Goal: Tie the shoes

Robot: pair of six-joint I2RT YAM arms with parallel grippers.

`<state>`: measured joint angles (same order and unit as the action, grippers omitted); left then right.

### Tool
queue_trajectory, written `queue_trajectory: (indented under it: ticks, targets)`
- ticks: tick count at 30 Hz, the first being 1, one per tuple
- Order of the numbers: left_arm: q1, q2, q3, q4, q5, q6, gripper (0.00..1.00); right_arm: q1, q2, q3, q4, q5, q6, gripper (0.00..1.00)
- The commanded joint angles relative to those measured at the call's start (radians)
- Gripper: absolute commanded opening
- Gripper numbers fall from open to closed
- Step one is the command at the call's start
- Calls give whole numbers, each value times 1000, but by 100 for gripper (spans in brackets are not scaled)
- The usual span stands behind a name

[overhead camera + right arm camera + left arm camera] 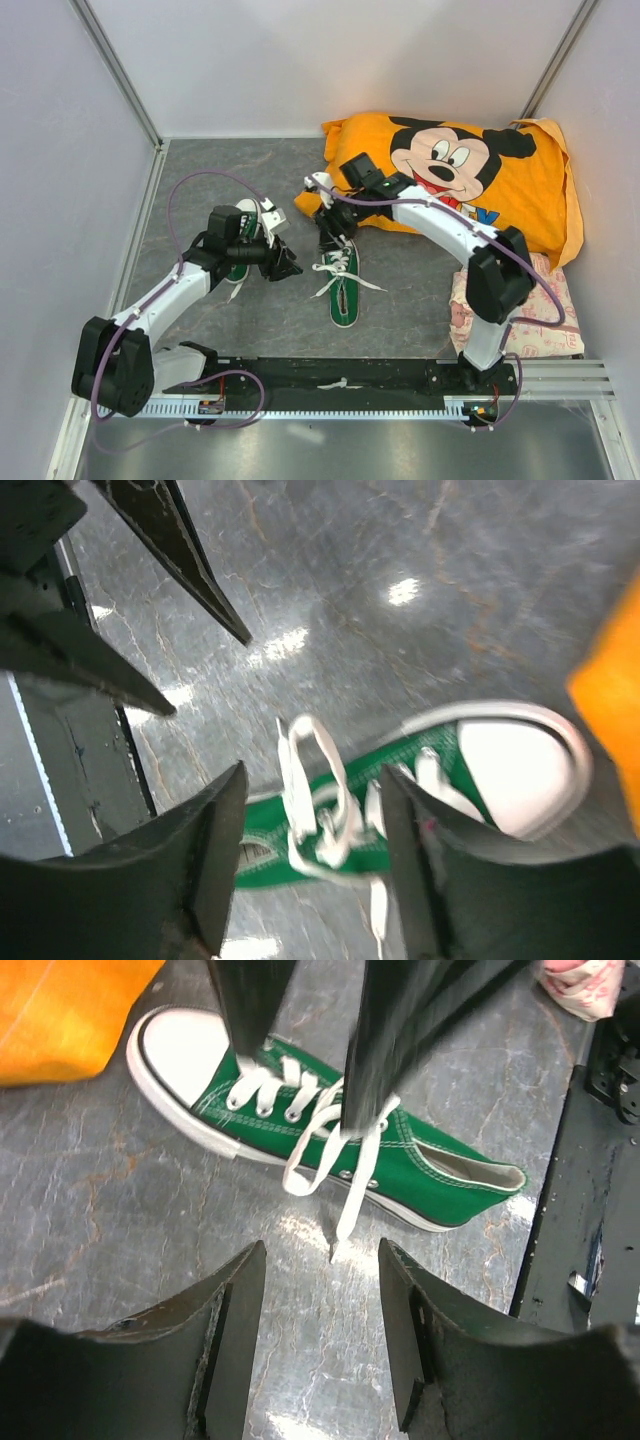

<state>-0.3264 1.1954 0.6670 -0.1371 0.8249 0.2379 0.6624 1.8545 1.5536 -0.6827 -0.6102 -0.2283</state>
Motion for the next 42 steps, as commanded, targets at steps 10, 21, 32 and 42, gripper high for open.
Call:
queue_trajectory:
  ticks: [10, 21, 32, 42]
  targets:
    - [3, -42, 6, 16, 137, 279, 56, -141, -255, -362, 17, -114, -463, 53]
    - [3, -40, 8, 19, 132, 276, 56, -123, -193, -395, 64, -180, -540, 51]
    - [1, -40, -1, 28, 108, 261, 57, -75, -184, -440, 81, -191, -554, 45]
    - [3, -46, -9, 28, 100, 258, 56, -70, -215, -466, 144, -155, -473, 0]
